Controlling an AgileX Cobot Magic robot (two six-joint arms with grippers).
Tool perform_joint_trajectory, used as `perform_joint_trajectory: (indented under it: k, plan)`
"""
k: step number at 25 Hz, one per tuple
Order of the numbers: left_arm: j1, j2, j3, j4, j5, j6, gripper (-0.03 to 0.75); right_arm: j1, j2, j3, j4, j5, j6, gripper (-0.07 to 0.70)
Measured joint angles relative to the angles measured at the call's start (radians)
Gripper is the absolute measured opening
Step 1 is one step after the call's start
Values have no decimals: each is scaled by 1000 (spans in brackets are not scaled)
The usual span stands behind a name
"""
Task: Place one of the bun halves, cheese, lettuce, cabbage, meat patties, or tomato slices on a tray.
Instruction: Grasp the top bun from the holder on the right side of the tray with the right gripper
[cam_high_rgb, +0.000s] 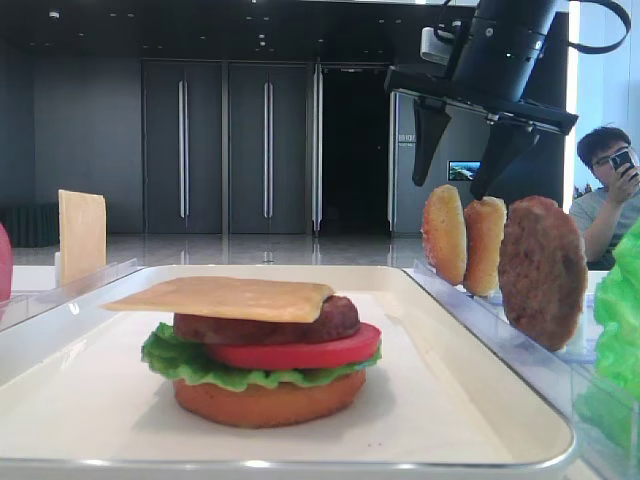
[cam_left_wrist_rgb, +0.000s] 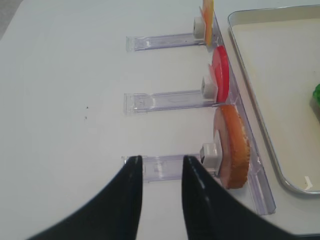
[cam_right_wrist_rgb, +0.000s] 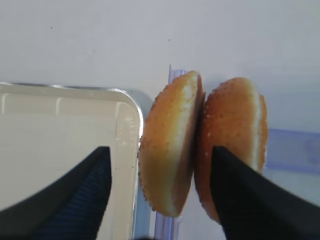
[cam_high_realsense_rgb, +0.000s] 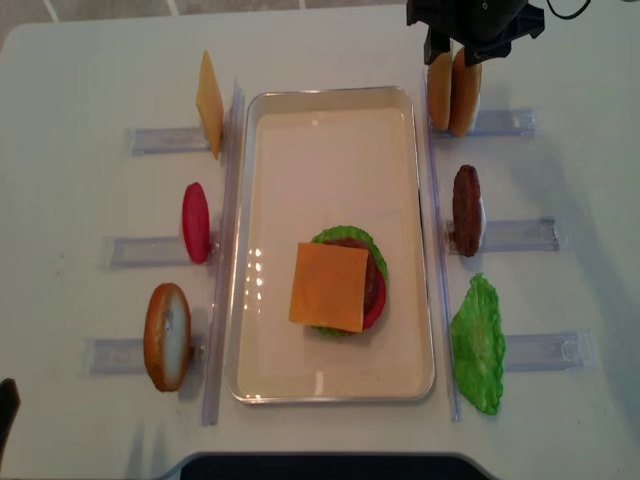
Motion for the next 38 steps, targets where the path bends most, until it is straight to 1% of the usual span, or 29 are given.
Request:
perform_joint_trajectory:
  k: [8, 25, 28, 34, 38]
  plan:
    - [0, 0, 0, 0, 0, 0, 211, 0, 13, 0, 4, -18, -7, 442]
    - [0, 0, 0, 0, 0, 0, 211, 1, 51, -8, 29, -26, -9, 438]
    - [0, 0, 0, 0, 0, 0, 211, 1, 51, -8, 24, -26, -9, 400]
    - [0, 0, 0, 0, 0, 0, 209, 0, 54, -8, 10, -18, -9, 251]
    - [0, 0, 0, 0, 0, 0, 209, 0, 54, -8, 10, -8, -9, 240]
